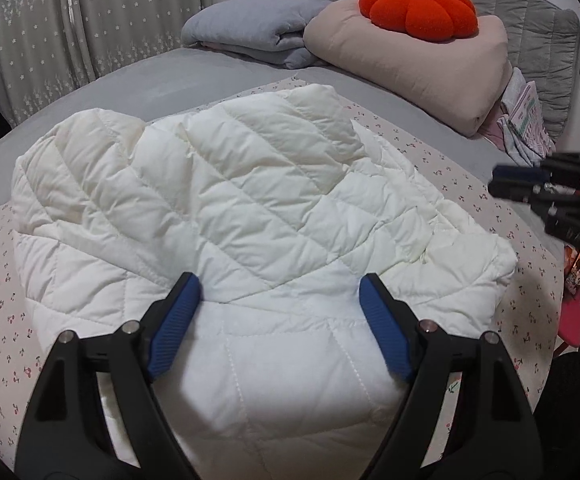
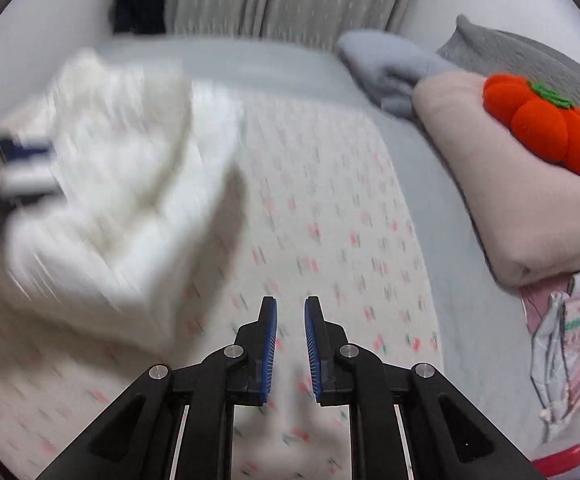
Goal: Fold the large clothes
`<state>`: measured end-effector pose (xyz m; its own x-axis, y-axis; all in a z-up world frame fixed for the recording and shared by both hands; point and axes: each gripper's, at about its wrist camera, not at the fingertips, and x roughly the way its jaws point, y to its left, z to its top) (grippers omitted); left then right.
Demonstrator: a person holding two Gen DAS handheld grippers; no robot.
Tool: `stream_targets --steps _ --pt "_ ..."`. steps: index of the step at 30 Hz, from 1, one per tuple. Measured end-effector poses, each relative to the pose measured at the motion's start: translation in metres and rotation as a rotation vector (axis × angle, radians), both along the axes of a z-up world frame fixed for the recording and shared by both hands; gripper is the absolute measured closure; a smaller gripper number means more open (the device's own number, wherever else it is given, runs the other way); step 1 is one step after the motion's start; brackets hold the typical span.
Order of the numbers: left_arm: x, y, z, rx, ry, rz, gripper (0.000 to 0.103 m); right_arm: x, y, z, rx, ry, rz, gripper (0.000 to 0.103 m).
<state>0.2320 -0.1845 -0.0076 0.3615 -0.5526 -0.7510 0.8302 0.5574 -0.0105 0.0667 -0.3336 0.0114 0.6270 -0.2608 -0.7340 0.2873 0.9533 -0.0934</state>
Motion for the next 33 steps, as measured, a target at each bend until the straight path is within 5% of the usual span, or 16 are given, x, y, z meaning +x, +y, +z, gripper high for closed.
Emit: stream_targets --steps 3,7,13,19,22,25,29,33 --pt "0.001 -0.002 0.003 -0.007 -0.002 0.0 0.021 0.041 0.014 0.033 0.195 -0.126 0.079 0.079" --pt "0.002 0.007 0.018 -0.037 -0.01 -0.018 0.021 0.115 0.02 0.023 0.387 -0.158 0.113 0.078" --pt "0.052 0.038 0.04 -0.109 -0.094 0.146 0.025 0.146 -0.005 -0.029 0.359 -0.072 0.03 0.079" --pt "0.132 0.037 0.007 -0.088 -0.06 0.449 0.033 0.148 -0.015 -0.06 0.421 -0.05 0.028 0.08" --pt "0.15 0.024 -0.027 -0.008 -0.04 0.481 0.033 0.148 -0.019 -0.072 0.468 -0.067 0.017 0.08" --pt "0.154 0.026 -0.039 -0.022 -0.02 0.483 0.032 0.144 -0.021 -0.086 0.514 -0.106 -0.011 0.08" --pt "0.157 0.029 -0.035 -0.027 -0.001 0.453 0.033 0.137 -0.016 -0.088 0.543 -0.13 -0.047 0.081" --pt "0.153 0.034 -0.021 -0.003 -0.007 0.437 0.032 0.138 -0.004 -0.069 0.445 -0.083 -0.022 0.078"
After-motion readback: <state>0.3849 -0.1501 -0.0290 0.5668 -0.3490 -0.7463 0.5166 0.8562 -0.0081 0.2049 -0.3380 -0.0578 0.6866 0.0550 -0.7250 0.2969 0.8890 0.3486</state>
